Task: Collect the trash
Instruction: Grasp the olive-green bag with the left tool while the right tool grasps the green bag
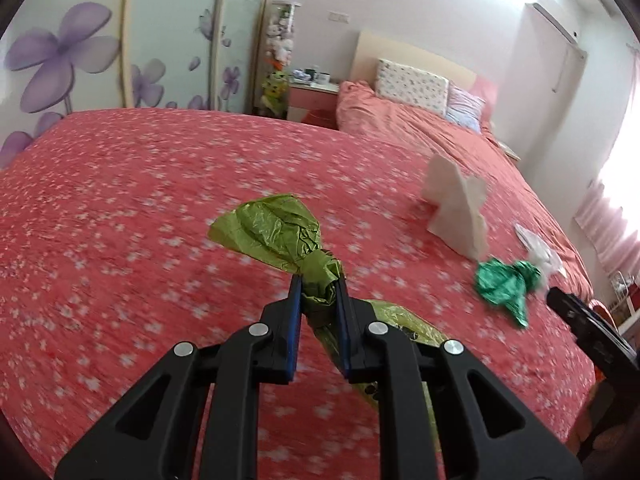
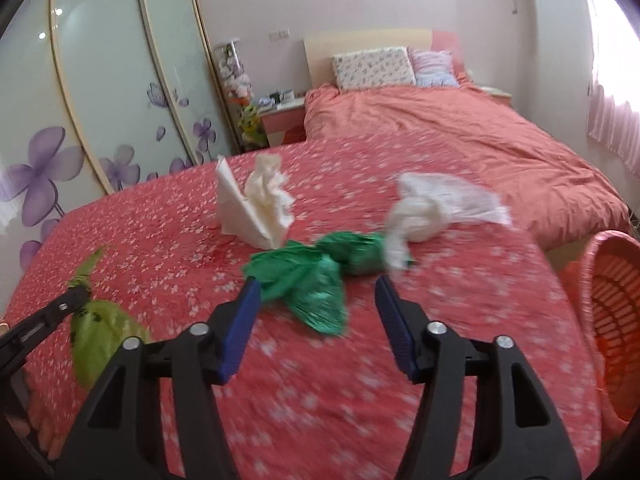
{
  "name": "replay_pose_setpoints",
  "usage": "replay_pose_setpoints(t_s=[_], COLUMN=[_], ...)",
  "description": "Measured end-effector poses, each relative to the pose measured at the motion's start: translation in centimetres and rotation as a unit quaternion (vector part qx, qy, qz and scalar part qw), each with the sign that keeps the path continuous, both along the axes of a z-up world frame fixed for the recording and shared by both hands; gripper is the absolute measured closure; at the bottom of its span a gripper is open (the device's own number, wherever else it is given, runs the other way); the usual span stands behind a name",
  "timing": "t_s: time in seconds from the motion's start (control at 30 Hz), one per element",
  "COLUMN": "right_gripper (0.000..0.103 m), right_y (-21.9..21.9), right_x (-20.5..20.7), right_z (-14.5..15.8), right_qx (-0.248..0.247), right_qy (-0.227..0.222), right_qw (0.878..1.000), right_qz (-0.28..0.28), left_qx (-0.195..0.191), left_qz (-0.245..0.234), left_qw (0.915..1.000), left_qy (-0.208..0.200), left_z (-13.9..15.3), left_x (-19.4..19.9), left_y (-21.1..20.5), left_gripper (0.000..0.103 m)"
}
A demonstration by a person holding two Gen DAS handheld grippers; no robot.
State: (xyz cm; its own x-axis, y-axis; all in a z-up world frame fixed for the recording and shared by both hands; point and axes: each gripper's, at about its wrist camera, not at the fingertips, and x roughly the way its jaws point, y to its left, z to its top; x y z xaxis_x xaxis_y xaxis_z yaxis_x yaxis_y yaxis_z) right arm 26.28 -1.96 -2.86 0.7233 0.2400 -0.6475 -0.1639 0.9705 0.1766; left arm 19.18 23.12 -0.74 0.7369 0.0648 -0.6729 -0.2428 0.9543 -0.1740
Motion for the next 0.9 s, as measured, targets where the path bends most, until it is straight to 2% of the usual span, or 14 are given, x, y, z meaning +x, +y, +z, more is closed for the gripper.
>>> replay_pose_setpoints(t_s=[0.17, 0.3, 0.33, 0.37, 0.53, 0.7, 0.9], right_gripper=[0.054, 0.086, 0.099, 0.101, 0.101, 0.101, 0.101], right_y=[3.0, 3.5, 3.2, 2.7, 1.4, 0.7, -1.5], right_x=[3.2, 4.2, 4.2, 4.0, 1.8, -1.1, -4.0], right_z=[-1.8, -3.3, -3.2, -3.2, -1.9, 1.2, 4.7], right_qx=[-0.022, -0.043, -0.033, -0.022, 0.004, 0.011, 0.017], right_qy=[0.043, 0.077, 0.077, 0.079, 0.055, 0.008, -0.035], right_qw=[0.999, 0.996, 0.996, 0.997, 0.998, 1.0, 0.999], right_qz=[-0.007, -0.012, -0.013, -0.013, 0.011, 0.026, 0.016], left_qx=[-0.002, -0.005, -0.005, -0.004, -0.008, -0.007, 0.0], left_qz=[0.004, 0.002, 0.001, 0.0, -0.005, -0.015, -0.039], left_qw=[1.0, 1.0, 1.0, 1.0, 1.0, 0.9998, 0.999], left_qy=[0.002, 0.005, 0.005, 0.005, 0.003, -0.007, -0.022], left_z=[-0.2, -0.5, -0.4, -0.4, -0.3, 0.6, 2.3], left_x=[0.3, 0.4, 0.4, 0.7, 0.7, -0.1, -0.7], left_y=[1.2, 1.5, 1.5, 1.4, 1.2, 0.2, -2.0], left_gripper=[0.087, 0.087, 0.087, 0.087, 0.087, 0.087, 0.087])
